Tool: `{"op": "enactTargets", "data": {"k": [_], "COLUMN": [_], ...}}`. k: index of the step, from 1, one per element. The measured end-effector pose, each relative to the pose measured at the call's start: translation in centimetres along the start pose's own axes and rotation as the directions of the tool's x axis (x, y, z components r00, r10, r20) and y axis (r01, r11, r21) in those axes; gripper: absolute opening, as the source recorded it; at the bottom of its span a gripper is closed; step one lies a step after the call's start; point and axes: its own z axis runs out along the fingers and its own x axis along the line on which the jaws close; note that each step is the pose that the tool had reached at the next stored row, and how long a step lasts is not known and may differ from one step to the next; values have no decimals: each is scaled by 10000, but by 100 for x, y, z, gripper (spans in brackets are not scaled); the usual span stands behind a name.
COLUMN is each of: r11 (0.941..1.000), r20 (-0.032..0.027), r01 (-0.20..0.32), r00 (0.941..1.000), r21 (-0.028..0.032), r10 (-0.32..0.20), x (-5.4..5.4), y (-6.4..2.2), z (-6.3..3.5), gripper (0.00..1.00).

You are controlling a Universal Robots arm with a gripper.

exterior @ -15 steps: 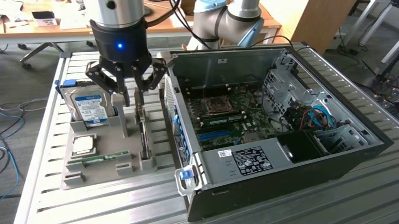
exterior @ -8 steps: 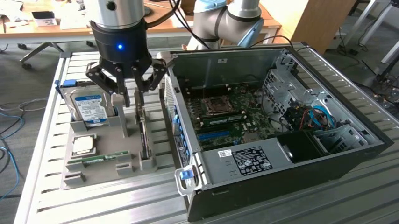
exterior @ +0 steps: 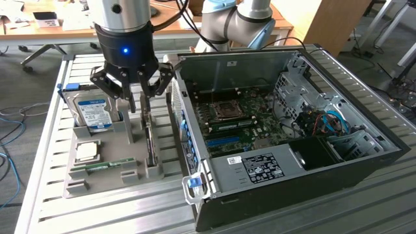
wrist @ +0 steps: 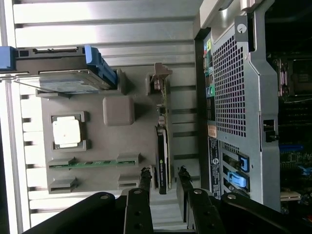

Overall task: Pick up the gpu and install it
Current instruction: 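Pick up the gpu and move the gpu toward the slot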

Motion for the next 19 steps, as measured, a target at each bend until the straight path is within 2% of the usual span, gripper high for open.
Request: {"op": "enactTargets", "data": {"k": [19], "r11": [10000], "r20": [0], "r01": [0], "r00": [10000], "r21": [0], "r10": [0], "x": [1], "y": [-3], "z": [59], "gripper": [36]}}
